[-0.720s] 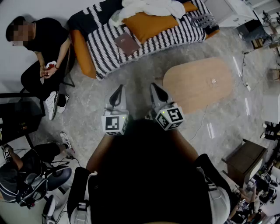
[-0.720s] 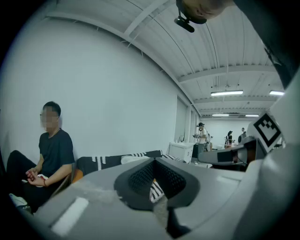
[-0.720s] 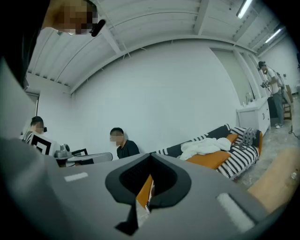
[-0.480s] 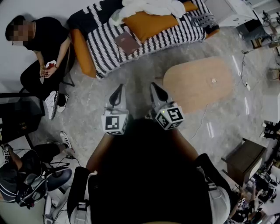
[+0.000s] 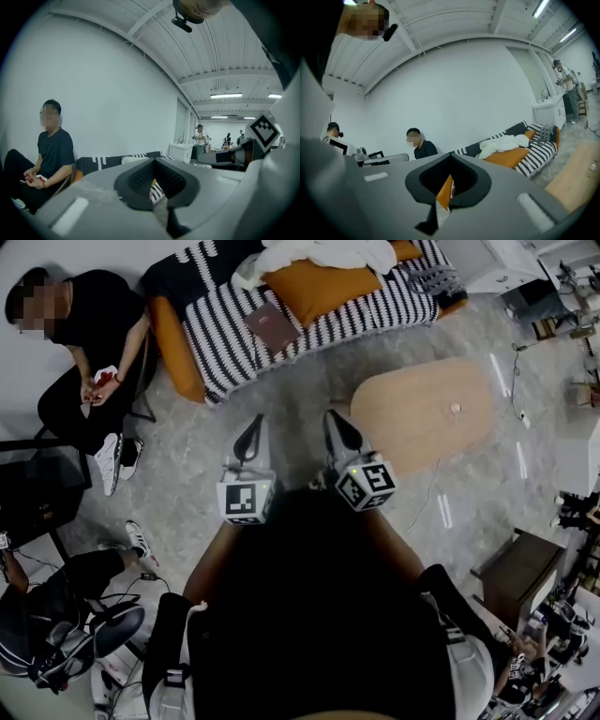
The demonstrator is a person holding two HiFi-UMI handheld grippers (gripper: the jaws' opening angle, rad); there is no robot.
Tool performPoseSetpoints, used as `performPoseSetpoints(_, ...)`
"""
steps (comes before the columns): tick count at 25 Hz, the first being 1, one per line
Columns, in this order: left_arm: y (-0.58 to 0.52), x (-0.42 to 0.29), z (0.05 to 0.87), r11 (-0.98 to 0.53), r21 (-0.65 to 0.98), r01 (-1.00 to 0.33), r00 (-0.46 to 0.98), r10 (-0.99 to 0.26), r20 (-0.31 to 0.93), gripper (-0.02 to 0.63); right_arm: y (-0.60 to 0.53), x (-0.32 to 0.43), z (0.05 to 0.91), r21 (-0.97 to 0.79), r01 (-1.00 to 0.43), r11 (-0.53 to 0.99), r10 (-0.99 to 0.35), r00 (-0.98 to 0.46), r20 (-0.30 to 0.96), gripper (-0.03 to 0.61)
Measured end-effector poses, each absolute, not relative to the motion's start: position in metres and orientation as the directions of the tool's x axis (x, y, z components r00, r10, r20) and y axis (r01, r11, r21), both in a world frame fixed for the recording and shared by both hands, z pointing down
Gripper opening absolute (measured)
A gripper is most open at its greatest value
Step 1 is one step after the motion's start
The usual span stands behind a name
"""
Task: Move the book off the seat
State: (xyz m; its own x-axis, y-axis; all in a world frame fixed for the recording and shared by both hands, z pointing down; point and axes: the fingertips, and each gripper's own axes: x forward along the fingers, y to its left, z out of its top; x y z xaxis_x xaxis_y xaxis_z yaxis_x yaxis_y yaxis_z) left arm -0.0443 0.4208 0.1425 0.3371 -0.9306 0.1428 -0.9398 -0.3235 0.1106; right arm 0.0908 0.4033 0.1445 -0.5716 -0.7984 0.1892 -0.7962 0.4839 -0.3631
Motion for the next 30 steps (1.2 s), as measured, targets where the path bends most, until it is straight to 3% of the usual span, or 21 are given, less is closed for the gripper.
performPoseSetpoints(14, 0.407, -0.097, 0.148, -0.362, 0.165, -0.917, 0.388, -0.907, 0.164, 0.006, 0.393, 0.047, 0.148, -0.335, -0.842, 0.422, -0.842, -0.502, 0.2, 0.008)
performPoseSetpoints(30, 0.367, -0.111, 0.15, -0.309, 0.17, -0.936, 0.337, -0.927, 0.165, 0.006, 0.354, 0.035, 0.155, -0.347, -0.831, 0.435, -0.826, -0.522, 0.214, 0.008)
